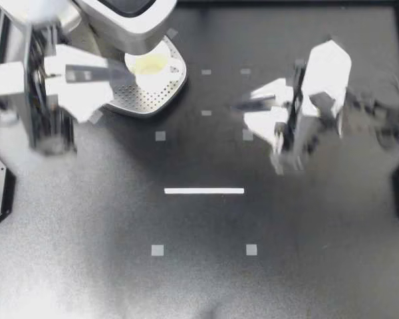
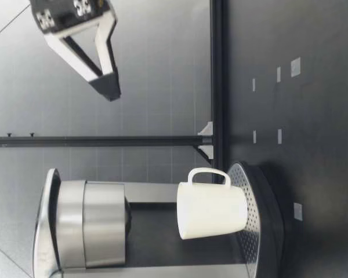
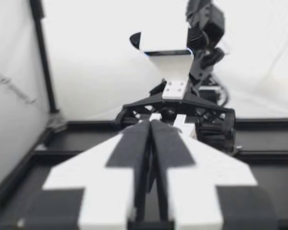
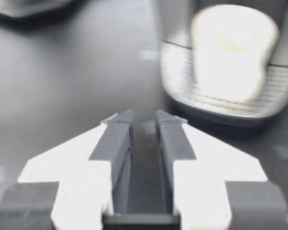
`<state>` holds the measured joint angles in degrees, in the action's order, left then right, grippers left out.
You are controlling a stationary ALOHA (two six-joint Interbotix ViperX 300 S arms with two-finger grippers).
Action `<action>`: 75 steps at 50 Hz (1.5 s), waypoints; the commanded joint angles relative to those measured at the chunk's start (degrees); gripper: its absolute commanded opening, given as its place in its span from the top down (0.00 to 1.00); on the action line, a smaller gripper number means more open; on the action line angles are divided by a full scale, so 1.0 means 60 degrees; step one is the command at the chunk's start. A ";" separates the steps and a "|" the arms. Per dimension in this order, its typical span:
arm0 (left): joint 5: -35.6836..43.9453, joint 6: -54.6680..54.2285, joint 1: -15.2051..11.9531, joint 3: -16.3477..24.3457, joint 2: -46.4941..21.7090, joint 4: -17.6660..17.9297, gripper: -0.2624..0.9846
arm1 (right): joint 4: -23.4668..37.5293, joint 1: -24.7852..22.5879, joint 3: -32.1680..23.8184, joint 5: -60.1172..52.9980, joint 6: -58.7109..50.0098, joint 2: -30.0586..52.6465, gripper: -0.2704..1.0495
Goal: Place the coffee capsule inside the capsule container, then place the cup onto the center of the cup tray.
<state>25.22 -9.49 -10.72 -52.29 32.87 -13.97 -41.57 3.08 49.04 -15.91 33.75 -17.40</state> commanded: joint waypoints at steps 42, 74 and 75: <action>0.1904 0.0015 0.0249 -0.0703 -0.1040 0.0015 0.70 | 0.2109 -0.2021 0.1025 -0.3940 -0.2417 -0.1333 0.57; 0.1919 0.0029 0.0264 -0.0835 -0.0615 0.0015 0.70 | 0.2241 -0.2021 0.1172 -0.4893 -0.2476 -0.1260 0.57; 0.1919 0.0029 0.0264 -0.0835 -0.0601 0.0015 0.70 | 0.2241 -0.2021 0.1172 -0.4893 -0.2476 -0.1260 0.57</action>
